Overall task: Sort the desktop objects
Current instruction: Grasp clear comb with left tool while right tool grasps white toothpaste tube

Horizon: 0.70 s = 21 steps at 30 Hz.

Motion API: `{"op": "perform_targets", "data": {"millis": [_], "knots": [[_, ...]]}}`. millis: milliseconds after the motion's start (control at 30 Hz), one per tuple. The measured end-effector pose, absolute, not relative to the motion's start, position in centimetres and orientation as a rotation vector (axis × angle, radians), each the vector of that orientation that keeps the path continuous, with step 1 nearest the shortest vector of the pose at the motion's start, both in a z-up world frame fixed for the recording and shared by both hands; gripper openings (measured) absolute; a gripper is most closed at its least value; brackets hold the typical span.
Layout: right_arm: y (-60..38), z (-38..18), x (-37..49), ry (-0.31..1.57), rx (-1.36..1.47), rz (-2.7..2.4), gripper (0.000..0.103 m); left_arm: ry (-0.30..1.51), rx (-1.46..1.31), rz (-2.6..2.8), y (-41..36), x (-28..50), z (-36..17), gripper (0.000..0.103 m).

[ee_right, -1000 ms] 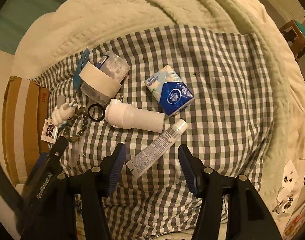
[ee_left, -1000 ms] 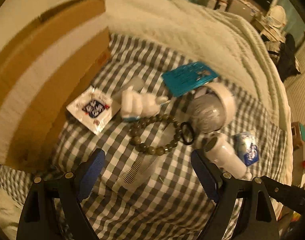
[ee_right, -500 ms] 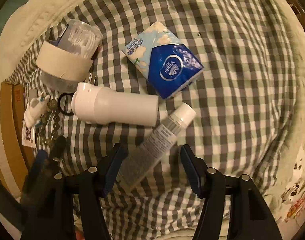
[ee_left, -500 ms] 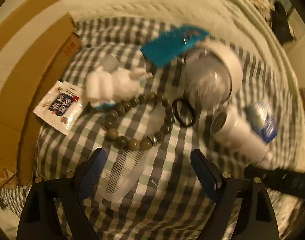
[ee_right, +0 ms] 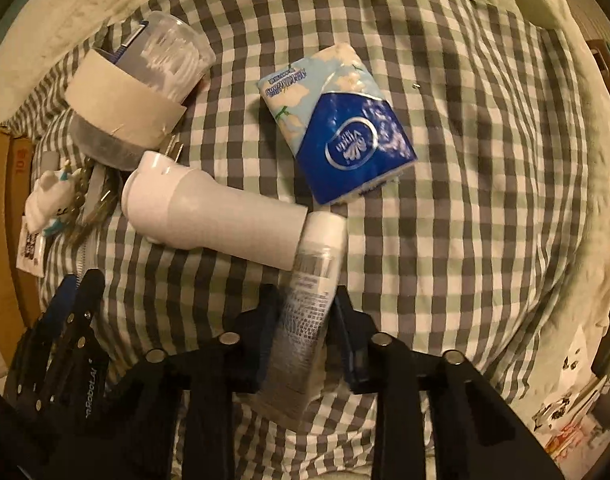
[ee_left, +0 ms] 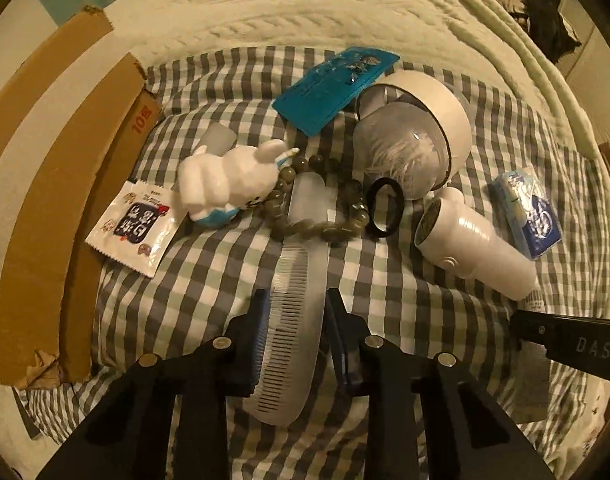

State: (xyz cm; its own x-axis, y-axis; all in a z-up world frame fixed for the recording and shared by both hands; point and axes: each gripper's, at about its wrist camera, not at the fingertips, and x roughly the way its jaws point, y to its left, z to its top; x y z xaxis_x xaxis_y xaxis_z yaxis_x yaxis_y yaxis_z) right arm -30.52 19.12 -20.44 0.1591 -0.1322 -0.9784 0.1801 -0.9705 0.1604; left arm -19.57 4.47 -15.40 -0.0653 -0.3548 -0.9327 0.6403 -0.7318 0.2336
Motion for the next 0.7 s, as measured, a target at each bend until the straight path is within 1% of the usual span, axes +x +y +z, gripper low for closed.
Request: {"op": "perform_targets", "data": {"millis": [67,367,567,633,700], "knots": [[19.6,-19.9,-30.3,0.034,2.196,-1.901,0.022,0.335,1.525,-1.867,4.4,-19.1,-14.9,0.028],[21.2,-16.6,-28.3,-0.024,2.142,-1.956,0.022,0.407,1.493,-1.902,5.2,-17.4,-12.9,0.026],[21.8,-13.4,-26.7,-0.126,2.069,-1.984,0.022,0.417,1.423,-1.96,6.2,-15.9,-9.3,0.024],[21.8,-12.0,-26.4,-0.151,2.029,-1.998,0.022,0.443,1.409,-1.969,6.1,-15.4,-8.6,0.003],[21.2,-10.4,-26.5,-0.158,1.99,-2.026,0.022,0.477,1.403,-1.973,6.0,-14.6,-7.8,0.003]]}}
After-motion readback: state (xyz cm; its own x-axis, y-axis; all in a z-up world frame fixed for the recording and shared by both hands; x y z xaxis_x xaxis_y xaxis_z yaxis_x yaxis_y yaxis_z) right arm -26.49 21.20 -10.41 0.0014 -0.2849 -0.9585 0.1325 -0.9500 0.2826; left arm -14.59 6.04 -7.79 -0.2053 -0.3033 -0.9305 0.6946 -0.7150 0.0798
